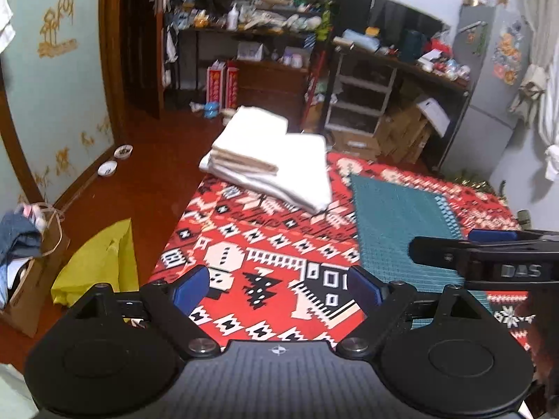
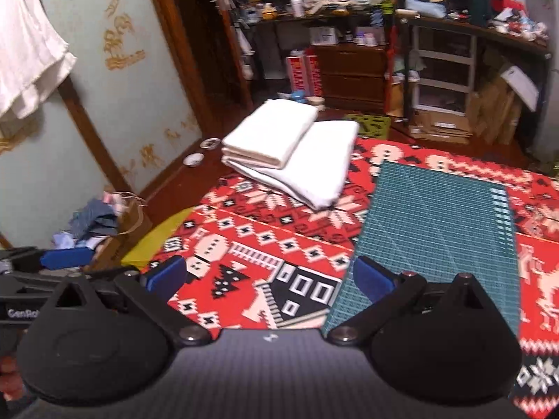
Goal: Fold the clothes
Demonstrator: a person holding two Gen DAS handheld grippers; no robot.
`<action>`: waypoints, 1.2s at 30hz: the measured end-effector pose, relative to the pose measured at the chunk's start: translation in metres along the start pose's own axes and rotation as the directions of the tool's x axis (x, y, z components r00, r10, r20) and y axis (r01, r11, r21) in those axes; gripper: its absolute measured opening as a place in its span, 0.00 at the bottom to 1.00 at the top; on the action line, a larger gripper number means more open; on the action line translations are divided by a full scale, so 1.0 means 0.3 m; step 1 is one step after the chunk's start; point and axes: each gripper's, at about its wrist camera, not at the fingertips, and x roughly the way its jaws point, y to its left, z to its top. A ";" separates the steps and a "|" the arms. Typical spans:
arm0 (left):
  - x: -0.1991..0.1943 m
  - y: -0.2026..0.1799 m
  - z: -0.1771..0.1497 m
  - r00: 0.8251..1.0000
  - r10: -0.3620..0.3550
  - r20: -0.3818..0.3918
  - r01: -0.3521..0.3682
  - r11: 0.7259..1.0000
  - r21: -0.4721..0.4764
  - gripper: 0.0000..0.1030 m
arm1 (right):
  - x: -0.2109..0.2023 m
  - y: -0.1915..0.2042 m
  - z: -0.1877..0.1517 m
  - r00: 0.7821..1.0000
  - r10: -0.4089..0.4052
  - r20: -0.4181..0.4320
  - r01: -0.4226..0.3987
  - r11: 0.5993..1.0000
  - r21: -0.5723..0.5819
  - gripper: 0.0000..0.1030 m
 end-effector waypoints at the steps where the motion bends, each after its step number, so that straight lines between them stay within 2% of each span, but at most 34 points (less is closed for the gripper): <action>1: -0.015 -0.002 -0.004 1.000 -0.001 0.005 0.001 1.000 0.005 0.83 | -0.017 0.013 -0.006 1.000 -0.023 0.009 0.023 1.000 0.005 1.00; 6: -0.075 -0.027 -0.004 0.997 0.071 0.018 -0.071 0.997 0.029 0.86 | -0.088 0.071 -0.021 0.997 -0.073 0.030 0.074 0.996 -0.039 1.00; 9: -0.111 -0.022 -0.001 0.996 0.071 0.048 -0.072 0.997 0.009 0.87 | -0.138 0.102 -0.021 0.991 -0.107 0.079 0.113 0.991 -0.074 1.00; 12: -0.141 -0.028 0.018 0.995 0.084 0.046 -0.084 0.996 0.008 0.87 | -0.188 0.114 -0.004 0.989 -0.112 0.100 0.120 0.990 -0.076 1.00; 15: -0.165 -0.049 0.046 0.995 0.088 0.038 -0.089 0.995 0.045 0.87 | -0.233 0.117 0.022 0.989 -0.118 0.084 0.123 0.991 -0.057 1.00; 18: -0.185 -0.051 0.064 0.996 0.080 0.044 -0.082 0.996 0.033 0.87 | -0.271 0.118 0.053 0.987 -0.145 0.073 0.149 0.988 -0.044 1.00; 23: -0.206 -0.056 0.069 0.984 0.161 0.073 -0.162 0.987 0.009 0.87 | -0.311 0.120 0.088 0.988 -0.148 0.045 0.151 0.987 -0.059 1.00; 27: -0.209 -0.062 0.069 0.976 0.210 0.063 -0.212 0.977 0.017 0.92 | -0.326 0.131 0.088 0.986 -0.163 0.034 0.165 0.984 -0.070 1.00; 30: -0.208 -0.049 0.065 0.978 0.205 0.042 -0.206 0.978 0.016 0.96 | -0.324 0.130 0.079 0.990 -0.143 0.006 0.143 0.988 -0.050 1.00; 36: -0.217 -0.056 0.049 0.975 0.222 0.024 -0.223 0.975 0.024 0.96 | -0.313 0.145 0.049 0.988 -0.156 -0.006 0.155 0.986 -0.066 1.00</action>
